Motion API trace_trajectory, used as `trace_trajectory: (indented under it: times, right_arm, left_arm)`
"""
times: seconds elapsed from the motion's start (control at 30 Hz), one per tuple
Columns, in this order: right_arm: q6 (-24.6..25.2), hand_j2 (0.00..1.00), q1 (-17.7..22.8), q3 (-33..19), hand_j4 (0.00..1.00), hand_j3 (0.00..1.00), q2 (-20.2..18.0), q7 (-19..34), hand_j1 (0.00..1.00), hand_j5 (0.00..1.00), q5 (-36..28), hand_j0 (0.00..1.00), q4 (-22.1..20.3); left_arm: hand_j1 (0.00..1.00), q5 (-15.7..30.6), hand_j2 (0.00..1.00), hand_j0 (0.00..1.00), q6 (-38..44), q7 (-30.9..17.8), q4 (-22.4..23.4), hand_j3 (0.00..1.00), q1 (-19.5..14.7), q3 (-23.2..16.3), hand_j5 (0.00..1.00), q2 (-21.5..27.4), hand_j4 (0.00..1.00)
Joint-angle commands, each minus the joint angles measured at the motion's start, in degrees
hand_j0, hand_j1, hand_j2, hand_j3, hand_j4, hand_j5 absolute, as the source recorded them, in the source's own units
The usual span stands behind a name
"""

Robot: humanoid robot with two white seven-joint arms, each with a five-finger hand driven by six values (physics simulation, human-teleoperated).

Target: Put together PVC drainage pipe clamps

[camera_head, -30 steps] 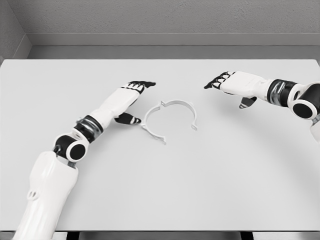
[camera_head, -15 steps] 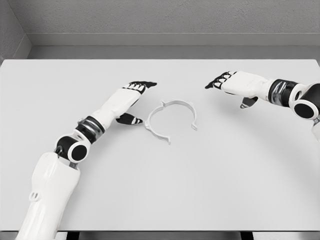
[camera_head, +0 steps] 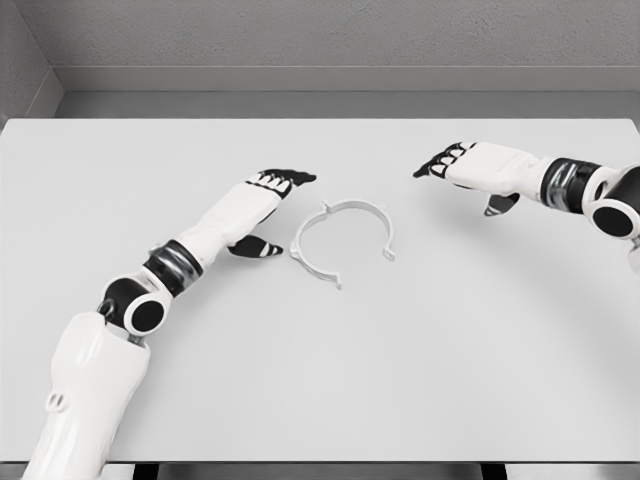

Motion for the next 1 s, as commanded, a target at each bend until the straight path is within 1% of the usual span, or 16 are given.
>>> trace_trajectory:
  times: [0.0, 0.17, 0.47, 0.5, 0.67, 0.97]
  right_arm:
    - [0.1, 1.0, 0.0, 0.0, 1.0, 1.0, -0.1, 0.0, 1.0, 1.0, -0.2, 1.0, 0.0]
    - [0.2, 1.0, 0.0, 0.0, 1.0, 1.0, -0.1, 0.0, 1.0, 1.0, -0.2, 1.0, 0.1]
    - [0.1, 1.0, 0.1, 0.0, 1.0, 1.0, -0.1, -0.1, 1.0, 1.0, -0.2, 1.0, 0.0]
    - [0.1, 1.0, 0.1, 0.0, 1.0, 1.0, -0.1, -0.1, 1.0, 1.0, -0.2, 1.0, 0.0]
    - [0.0, 1.0, 0.0, 0.1, 1.0, 1.0, -0.1, 0.0, 1.0, 1.0, -0.2, 1.0, -0.1]
    - [0.0, 1.0, 0.0, 0.1, 1.0, 1.0, -0.7, -0.1, 1.0, 1.0, -0.2, 1.0, -0.1]
  left_arm:
    - [1.0, 0.4, 1.0, 1.0, -1.4, 0.0, -0.2, 1.0, 0.0, 0.0, 1.0, 0.1, 1.0]
    - [1.0, 0.4, 1.0, 1.0, -1.4, -0.1, -0.3, 1.0, 0.4, 0.0, 1.0, 0.2, 1.0]
    - [1.0, -0.2, 1.0, 1.0, -1.3, -0.1, 0.3, 1.0, 0.2, -0.3, 1.0, -0.3, 1.0]
    - [1.0, -0.2, 1.0, 1.0, -1.1, -0.1, 0.3, 1.0, 0.1, -1.0, 1.0, -0.4, 1.0]
    - [1.0, -0.2, 1.0, 1.0, -1.1, -0.1, 0.3, 1.0, 0.0, -1.8, 1.0, -0.6, 1.0]
    - [1.0, -0.3, 1.0, 1.0, -1.2, -0.1, -0.1, 1.0, 0.1, -2.5, 1.0, -1.3, 1.0]
